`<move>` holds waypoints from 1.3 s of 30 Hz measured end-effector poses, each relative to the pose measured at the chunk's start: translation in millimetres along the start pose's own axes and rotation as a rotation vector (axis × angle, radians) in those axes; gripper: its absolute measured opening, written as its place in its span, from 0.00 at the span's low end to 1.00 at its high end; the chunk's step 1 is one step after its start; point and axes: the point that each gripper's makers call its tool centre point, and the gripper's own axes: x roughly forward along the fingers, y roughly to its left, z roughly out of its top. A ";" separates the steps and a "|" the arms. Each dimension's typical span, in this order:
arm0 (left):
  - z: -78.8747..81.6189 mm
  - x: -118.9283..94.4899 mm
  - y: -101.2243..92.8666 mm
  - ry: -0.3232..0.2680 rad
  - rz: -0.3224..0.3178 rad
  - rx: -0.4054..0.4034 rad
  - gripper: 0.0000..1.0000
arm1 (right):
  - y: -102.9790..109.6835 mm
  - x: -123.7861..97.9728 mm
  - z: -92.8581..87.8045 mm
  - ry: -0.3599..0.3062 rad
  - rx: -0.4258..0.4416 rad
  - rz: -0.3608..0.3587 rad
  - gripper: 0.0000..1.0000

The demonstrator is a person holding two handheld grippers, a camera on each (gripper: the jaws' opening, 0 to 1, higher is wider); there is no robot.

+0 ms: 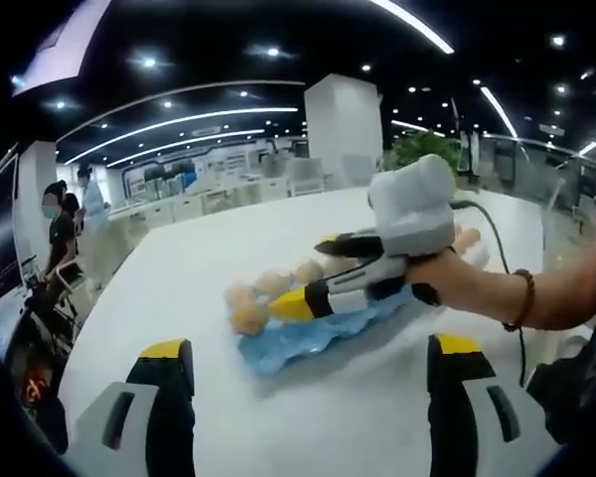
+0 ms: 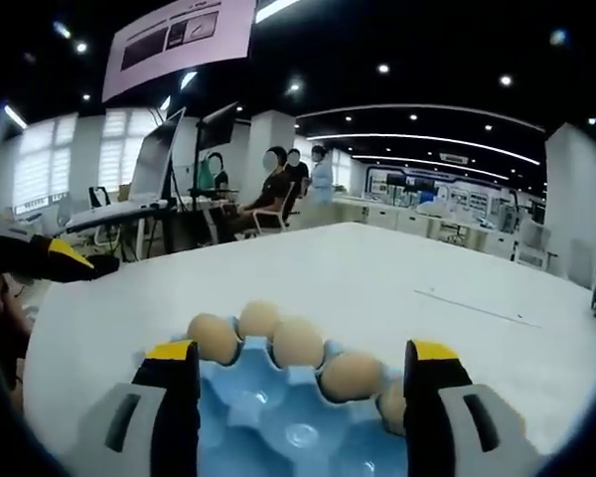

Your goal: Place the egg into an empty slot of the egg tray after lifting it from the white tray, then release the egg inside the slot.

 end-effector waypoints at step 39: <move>9.3 8.4 -22.7 -0.019 -0.049 0.010 1.00 | -90.9 -69.9 -16.8 0.022 0.084 -0.198 0.85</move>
